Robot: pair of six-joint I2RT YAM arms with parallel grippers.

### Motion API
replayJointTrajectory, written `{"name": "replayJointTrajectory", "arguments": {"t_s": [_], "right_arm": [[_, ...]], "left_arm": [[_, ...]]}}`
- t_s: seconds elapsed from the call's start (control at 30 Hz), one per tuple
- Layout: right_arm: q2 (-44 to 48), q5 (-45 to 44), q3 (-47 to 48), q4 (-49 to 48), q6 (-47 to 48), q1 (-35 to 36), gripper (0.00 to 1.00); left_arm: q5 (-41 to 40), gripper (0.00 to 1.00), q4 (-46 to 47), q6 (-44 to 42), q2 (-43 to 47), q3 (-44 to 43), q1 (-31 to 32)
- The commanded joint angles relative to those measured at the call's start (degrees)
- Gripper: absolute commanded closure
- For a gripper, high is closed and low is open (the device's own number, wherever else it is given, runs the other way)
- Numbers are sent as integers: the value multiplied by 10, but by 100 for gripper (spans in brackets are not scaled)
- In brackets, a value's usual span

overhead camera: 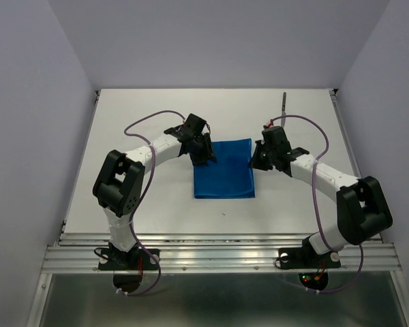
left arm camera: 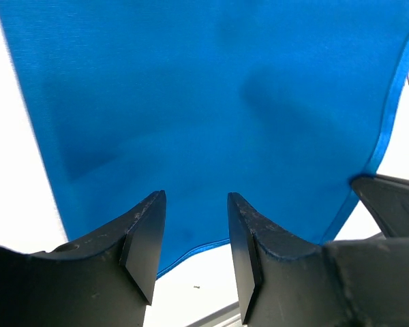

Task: Fold the napkin into a case and place the utensils inside
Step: Smooth out the square-folded napkin at the center of the board.

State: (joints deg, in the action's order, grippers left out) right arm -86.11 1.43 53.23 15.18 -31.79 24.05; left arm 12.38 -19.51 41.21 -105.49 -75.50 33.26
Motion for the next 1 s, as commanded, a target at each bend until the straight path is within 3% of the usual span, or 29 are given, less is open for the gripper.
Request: {"name": "replayJointTrajectory", "arguments": {"t_s": [0.0, 0.3, 0.43, 0.53, 0.73, 0.97], "right_arm": [[37, -10, -15, 24, -4, -1, 99], [58, -40, -91, 30, -25, -1, 98], [48, -45, -112, 30, -30, -1, 71], [56, -55, -123, 31, -35, -1, 63], [63, -47, -136, 32, -38, -1, 59], [63, -25, -154, 16, -47, -1, 59]], "left_arm": [[-6, 48, -4, -3, 18, -20, -5], [-8, 48, -3, -3, 24, -5, -6], [-12, 48, -4, -3, 41, 15, -6], [-31, 46, -8, -6, 68, 40, -6], [-75, 32, -18, -11, 132, 122, -6], [-72, 31, 5, 4, 196, 218, -6]]}}
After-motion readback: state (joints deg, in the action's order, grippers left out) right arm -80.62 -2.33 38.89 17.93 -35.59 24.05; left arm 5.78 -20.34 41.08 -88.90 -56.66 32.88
